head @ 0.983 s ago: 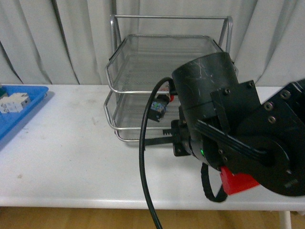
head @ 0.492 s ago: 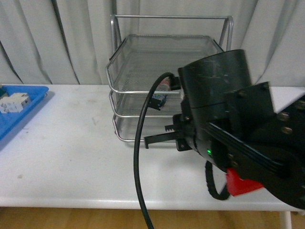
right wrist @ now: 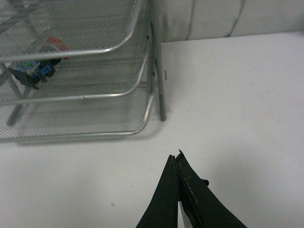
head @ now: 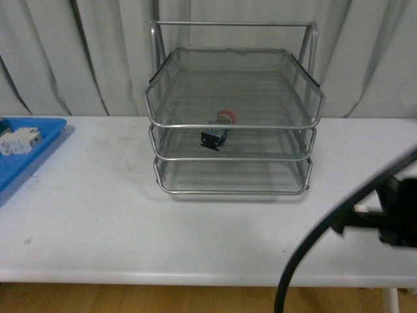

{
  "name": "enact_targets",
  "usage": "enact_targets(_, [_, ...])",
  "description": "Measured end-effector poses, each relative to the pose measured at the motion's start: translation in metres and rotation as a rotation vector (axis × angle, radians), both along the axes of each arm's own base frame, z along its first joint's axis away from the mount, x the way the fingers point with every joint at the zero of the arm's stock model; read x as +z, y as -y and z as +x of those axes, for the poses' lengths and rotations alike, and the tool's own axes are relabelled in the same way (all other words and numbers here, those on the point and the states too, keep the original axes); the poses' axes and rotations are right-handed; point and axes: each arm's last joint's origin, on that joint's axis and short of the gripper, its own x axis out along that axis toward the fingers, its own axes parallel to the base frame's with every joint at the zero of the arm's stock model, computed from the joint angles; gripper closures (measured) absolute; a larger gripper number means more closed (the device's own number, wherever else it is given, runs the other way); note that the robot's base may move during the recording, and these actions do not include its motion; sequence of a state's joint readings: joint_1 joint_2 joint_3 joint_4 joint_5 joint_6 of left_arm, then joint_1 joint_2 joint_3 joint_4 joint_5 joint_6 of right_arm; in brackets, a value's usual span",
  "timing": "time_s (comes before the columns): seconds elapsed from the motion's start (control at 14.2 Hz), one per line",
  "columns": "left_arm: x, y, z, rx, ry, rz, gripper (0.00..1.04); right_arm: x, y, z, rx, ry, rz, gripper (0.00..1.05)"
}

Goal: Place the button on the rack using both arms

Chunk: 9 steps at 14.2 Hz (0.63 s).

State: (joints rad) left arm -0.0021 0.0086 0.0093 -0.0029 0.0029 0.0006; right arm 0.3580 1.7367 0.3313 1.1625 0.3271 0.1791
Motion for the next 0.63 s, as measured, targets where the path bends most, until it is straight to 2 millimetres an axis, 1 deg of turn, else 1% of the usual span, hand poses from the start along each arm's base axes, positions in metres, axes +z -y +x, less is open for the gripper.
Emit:
enact_targets(0.07, [0.000,-0.001,0.000,0.011,-0.003,0.000,0.07,-0.002,0.014,-0.018,-0.001,0.028,-0.071,1.03])
enact_targets(0.14, [0.000,-0.001,0.000,0.010,0.000,0.000,0.07,0.017,0.026,-0.025,-0.017,0.128,-0.077,1.03])
enact_targets(0.21, [0.000,0.000,0.000,0.005,-0.002,0.000,0.07,0.030,0.033,-0.030,-0.023,0.193,-0.075,1.03])
enact_targets(0.35, [0.000,0.000,0.000,0.006,0.000,0.000,0.07,0.030,0.046,-0.050,-0.014,0.189,-0.091,1.03])
enact_targets(0.49, [0.000,0.000,0.000,0.006,0.000,0.000,0.07,0.039,0.055,-0.062,-0.014,0.216,-0.093,1.03])
enact_targets(0.63, [0.000,0.000,0.000,0.006,0.000,0.000,0.07,0.040,0.062,-0.075,-0.015,0.203,-0.095,1.03])
